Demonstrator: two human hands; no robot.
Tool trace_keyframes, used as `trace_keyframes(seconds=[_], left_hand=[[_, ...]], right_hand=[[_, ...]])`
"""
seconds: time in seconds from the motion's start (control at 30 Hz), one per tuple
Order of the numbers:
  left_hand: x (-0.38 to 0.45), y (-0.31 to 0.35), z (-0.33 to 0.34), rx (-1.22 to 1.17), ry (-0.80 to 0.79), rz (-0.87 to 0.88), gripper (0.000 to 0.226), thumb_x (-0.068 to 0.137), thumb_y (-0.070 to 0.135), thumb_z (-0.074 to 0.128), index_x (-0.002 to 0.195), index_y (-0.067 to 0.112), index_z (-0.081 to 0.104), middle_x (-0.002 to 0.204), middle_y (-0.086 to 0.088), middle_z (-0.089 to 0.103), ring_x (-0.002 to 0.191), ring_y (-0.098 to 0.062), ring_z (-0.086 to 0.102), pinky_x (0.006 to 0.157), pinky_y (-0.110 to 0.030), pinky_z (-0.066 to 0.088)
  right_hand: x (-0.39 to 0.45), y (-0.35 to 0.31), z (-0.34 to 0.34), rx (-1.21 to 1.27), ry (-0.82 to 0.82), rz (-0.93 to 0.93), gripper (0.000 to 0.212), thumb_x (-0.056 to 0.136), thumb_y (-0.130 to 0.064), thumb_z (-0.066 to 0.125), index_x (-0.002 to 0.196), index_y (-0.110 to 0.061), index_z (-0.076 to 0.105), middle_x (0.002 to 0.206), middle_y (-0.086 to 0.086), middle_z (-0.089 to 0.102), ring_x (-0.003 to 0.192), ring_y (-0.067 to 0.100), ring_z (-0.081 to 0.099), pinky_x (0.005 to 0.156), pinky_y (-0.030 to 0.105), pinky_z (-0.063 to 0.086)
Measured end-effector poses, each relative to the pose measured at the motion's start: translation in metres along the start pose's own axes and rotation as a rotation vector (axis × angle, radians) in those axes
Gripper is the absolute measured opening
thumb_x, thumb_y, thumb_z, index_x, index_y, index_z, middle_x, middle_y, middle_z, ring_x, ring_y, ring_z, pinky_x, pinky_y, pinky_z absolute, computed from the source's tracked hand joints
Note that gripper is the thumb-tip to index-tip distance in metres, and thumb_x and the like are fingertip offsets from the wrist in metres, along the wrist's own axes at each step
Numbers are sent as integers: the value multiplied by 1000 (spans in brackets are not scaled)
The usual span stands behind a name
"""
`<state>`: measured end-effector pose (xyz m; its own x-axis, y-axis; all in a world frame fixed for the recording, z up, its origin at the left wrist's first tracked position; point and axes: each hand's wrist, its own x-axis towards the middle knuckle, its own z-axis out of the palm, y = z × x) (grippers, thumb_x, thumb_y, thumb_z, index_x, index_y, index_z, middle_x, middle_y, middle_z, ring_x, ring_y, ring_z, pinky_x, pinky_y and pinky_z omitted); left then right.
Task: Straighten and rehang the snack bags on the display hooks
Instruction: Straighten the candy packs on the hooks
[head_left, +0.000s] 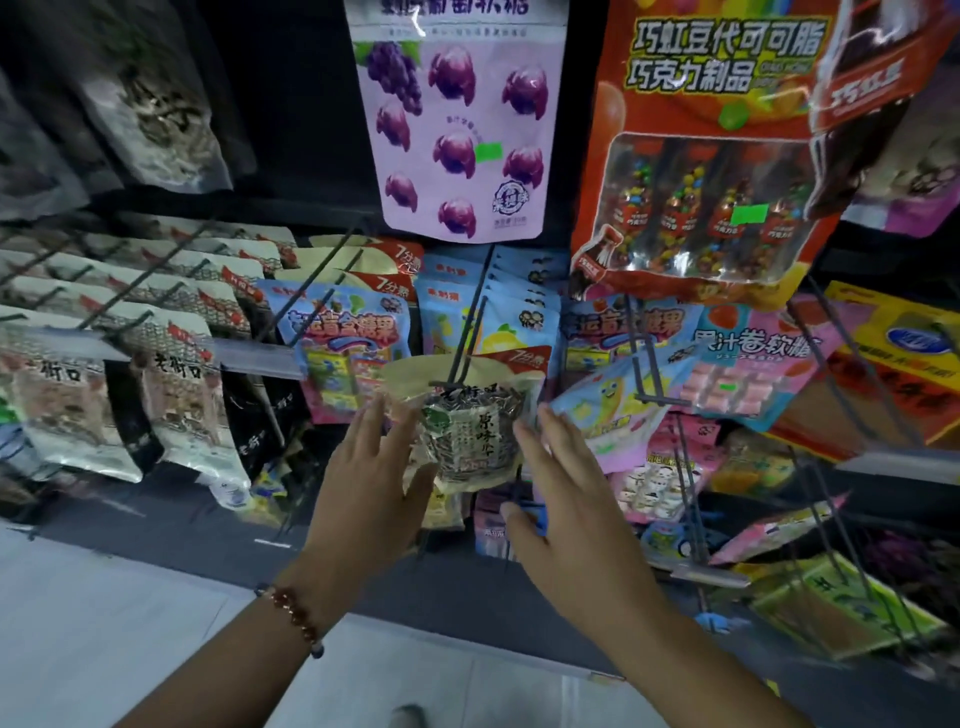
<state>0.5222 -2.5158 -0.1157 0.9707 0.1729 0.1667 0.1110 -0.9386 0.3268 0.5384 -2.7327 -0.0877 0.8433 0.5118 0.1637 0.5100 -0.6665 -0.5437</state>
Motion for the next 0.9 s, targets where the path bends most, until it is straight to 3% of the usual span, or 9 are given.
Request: trace_keyframes(seconds=[0.1, 0.2, 0.47, 0.6, 0.67, 0.73, 0.8, 0.9], left_hand=[[13, -11, -6, -21, -8, 20, 64, 96, 42, 52, 152, 29, 24, 163, -8, 9, 149, -30, 15, 114, -49, 31], [25, -23, -16, -75, -15, 50, 63, 97, 41, 50, 153, 28, 23, 163, -6, 10, 150, -27, 12, 116, -47, 26], [51, -46, -31, -190, -43, 196, 62, 98, 38, 48, 153, 30, 20, 161, -5, 17, 145, -30, 23, 110, -50, 35], [66, -46, -28, -241, -28, 296, 60, 97, 41, 47, 150, 36, 18, 159, 2, 21, 136, -26, 41, 103, -50, 42], [72, -45, -29, -274, -23, 345, 59, 99, 41, 46, 150, 37, 17, 152, 5, 32, 111, -21, 59, 87, -38, 49], [76, -44, -30, -271, -16, 395, 61, 100, 37, 47, 150, 40, 12, 134, 5, 50, 90, -18, 60, 74, -34, 49], [79, -44, -31, -285, -33, 417, 58, 101, 34, 46, 148, 42, 13, 127, 4, 54, 87, -20, 61, 71, -36, 52], [82, -46, -34, -347, -51, 393, 40, 102, 30, 44, 140, 35, 34, 128, 2, 56, 89, -20, 64, 72, -38, 53]], right_hand=[[19, -15, -4, 29, 18, 39, 72, 99, -33, 51, 156, -33, 6, 153, -29, -22, 141, -9, -14, 112, 10, 3], [37, -29, -7, 44, 32, 111, 76, 98, -33, 54, 156, -34, 6, 158, -23, -16, 147, -1, -5, 116, 23, 17], [81, -46, 2, -114, 91, 243, 78, 97, -26, 56, 157, -24, 6, 163, -9, -10, 150, 13, -2, 120, 33, 17], [95, -45, 13, -270, 109, 282, 73, 96, -23, 56, 156, -17, 14, 163, 2, 10, 151, 22, 5, 121, 37, 10], [99, -44, 16, -304, 147, 291, 69, 93, -18, 59, 153, -13, 26, 156, 6, 29, 146, 27, 19, 119, 40, 18], [101, -42, 19, -319, 217, 274, 63, 86, -12, 64, 145, -9, 41, 138, 8, 47, 132, 28, 38, 111, 43, 33], [102, -42, 21, -351, 273, 274, 56, 82, -10, 67, 136, -8, 52, 123, 8, 55, 118, 27, 45, 103, 41, 40], [102, -43, 24, -378, 302, 293, 45, 82, -10, 68, 127, -13, 61, 118, 5, 57, 113, 25, 45, 100, 36, 36]])
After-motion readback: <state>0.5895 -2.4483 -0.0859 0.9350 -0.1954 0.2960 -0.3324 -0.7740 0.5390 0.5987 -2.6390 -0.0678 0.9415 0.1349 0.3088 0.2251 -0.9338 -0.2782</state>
